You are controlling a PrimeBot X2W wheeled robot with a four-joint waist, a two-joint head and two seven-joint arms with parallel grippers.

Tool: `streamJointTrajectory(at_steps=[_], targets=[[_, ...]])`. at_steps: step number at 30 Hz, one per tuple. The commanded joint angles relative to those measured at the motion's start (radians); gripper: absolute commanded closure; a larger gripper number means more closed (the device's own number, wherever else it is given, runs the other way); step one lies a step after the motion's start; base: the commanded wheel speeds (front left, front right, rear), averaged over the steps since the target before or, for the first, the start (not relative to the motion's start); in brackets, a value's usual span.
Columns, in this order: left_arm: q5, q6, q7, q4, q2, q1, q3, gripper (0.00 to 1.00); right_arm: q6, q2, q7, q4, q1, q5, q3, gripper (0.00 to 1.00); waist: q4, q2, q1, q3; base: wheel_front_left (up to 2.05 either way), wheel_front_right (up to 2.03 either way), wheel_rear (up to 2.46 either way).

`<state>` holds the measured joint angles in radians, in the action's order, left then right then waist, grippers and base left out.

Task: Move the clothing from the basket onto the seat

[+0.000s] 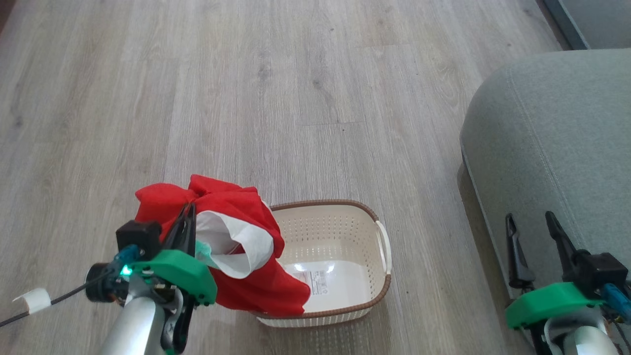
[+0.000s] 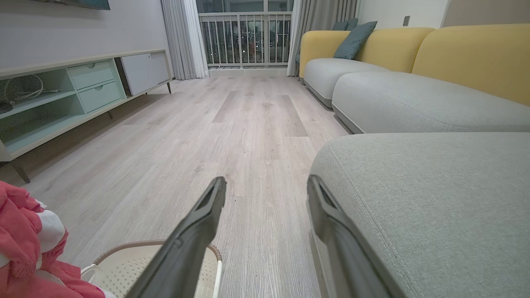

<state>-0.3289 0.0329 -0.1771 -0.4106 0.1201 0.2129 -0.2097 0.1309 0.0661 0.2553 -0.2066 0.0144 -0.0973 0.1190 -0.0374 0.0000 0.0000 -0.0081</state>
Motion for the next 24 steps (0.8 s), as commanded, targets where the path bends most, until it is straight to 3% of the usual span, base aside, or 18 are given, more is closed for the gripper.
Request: streamJointTrajectory(at_steps=[1, 10, 14, 18, 24], targets=[[-0.008, 0.007, -0.005, 0.043, 0.024, 0.036, 0.032, 1.00, 0.000, 0.021, 0.006, 0.028, -0.028, 0.006, -0.025, 0.00, 0.001, 0.0000, 0.0000, 0.000, 0.00, 0.00, 0.00], [-0.017, 0.006, -0.007, 0.043, 0.026, 0.040, 0.025, 1.00, 0.000, 0.028, 0.006, 0.029, -0.035, 0.006, -0.037, 0.00, 0.004, 0.0000, 0.0000, -0.007, 0.00, 0.00, 0.00], [-0.014, 0.001, -0.008, 0.050, 0.025, 0.046, 0.012, 1.00, 0.000, 0.038, 0.006, 0.027, -0.046, -0.013, -0.098, 0.00, 0.005, 0.0000, 0.0000, -0.011, 0.00, 0.00, 0.00], [-0.004, -0.018, 0.005, 0.064, 0.021, 0.069, -0.021, 1.00, 0.000, 0.082, 0.006, 0.006, -0.098, -0.065, -0.265, 0.00, 0.008, 0.0000, 0.0000, -0.012, 0.00, 0.00, 0.00], [0.020, -0.058, 0.042, 0.090, 0.008, 0.122, -0.092, 1.00, 0.000, 0.202, 0.006, -0.048, -0.280, -0.182, -0.665, 0.00, 0.018, 0.0000, 0.0000, -0.013, 0.00, 0.00, 0.00]])
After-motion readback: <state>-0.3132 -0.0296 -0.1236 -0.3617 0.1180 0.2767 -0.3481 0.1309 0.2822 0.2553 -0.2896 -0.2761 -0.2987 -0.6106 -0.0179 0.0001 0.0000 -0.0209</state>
